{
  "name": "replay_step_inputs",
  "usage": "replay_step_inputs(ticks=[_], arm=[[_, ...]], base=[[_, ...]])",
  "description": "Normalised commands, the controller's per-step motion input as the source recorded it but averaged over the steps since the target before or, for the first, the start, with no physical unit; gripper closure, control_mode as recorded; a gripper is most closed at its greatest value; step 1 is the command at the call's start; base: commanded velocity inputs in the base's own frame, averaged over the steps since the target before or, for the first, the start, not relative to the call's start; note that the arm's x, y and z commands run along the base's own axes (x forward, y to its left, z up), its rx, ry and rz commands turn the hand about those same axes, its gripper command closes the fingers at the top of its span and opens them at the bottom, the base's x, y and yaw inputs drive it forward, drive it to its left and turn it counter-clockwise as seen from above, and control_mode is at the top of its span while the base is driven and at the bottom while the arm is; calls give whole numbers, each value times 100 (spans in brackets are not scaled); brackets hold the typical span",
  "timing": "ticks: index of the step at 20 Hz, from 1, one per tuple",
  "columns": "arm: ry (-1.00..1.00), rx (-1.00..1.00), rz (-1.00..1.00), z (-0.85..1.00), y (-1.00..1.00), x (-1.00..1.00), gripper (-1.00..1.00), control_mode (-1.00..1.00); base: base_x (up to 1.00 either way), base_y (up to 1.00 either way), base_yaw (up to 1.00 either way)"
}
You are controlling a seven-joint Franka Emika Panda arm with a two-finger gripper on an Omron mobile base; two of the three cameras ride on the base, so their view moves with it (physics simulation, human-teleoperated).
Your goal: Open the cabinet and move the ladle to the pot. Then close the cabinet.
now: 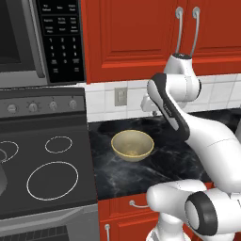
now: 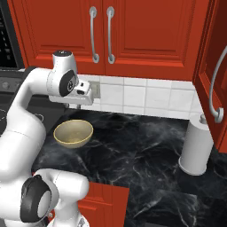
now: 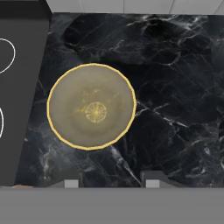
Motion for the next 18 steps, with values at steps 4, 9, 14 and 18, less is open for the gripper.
replay_step_inputs(ticks=[4,9,14,18], arm=[[0,0,0,0,0,0,-100,-100],[-9,0,-2,0,-1,-10,-100,-100],[-20,0,-7,16,-15,-16,-100,-100],[-13,0,-10,36,-36,-7,-100,-100]], base=[[0,0,0],[0,0,0],[0,0,0],[0,0,0]])
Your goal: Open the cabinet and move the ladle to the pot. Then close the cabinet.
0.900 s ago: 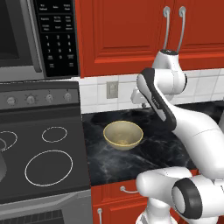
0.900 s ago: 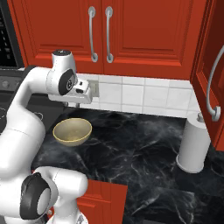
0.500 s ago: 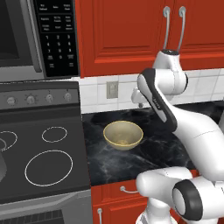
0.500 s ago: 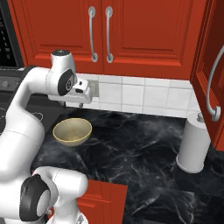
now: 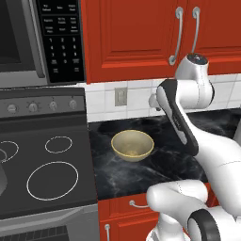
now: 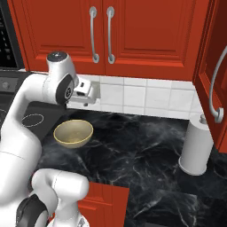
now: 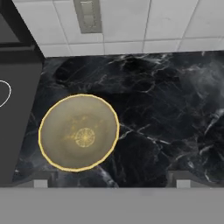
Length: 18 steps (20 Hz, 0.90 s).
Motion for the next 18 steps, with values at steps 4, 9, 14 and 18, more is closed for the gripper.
replay_step_inputs(ticks=[4,9,14,18], arm=[[-3,0,-12,48,-44,-1,-100,-100],[0,1,-11,54,-49,0,-100,-100],[0,1,-3,54,-57,0,-100,-100],[0,1,-1,43,-56,0,-100,-100]], base=[[0,0,0],[0,0,0],[0,0,0],[0,0,0]])
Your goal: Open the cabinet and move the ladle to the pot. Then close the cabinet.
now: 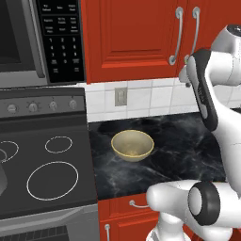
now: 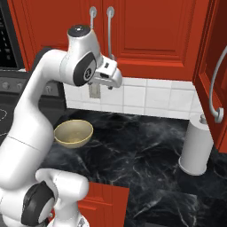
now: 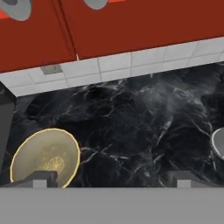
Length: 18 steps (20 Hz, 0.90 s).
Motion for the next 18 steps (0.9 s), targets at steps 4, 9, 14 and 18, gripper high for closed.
replay_step_inputs(ticks=[4,9,14,18], arm=[[-8,3,0,26,-45,0,-100,-100],[-18,3,0,12,-26,0,-100,-100],[-23,1,0,8,-8,0,-100,-100],[-20,0,0,11,-2,0,-100,-100]], base=[[0,0,0],[0,0,0],[0,0,0],[0,0,0]])
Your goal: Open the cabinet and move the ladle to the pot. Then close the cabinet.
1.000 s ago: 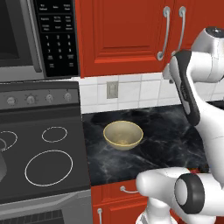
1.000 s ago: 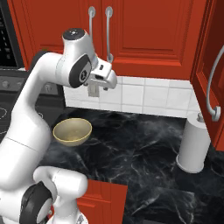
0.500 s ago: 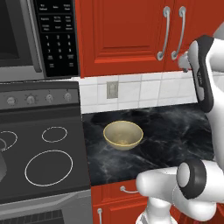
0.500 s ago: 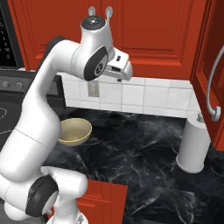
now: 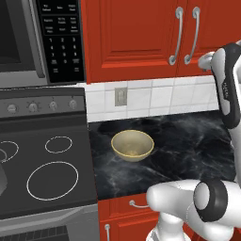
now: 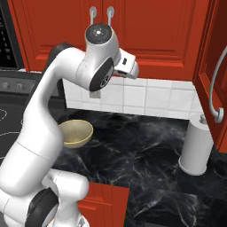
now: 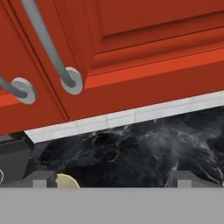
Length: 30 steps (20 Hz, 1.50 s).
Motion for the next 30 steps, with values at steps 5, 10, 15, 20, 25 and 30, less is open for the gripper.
replay_step_inputs(ticks=[5,10,15,20,25,30], arm=[[-9,2,0,29,0,1,-100,-100],[0,4,1,37,-1,9,-100,-100],[0,2,3,29,0,14,-100,-100],[0,1,4,16,0,20,-100,-100],[0,0,6,3,0,22,-100,-100],[0,0,7,0,0,18,-100,-100]], base=[[0,0,0],[0,0,0],[0,0,0],[0,0,0],[0,0,0],[0,0,0]])
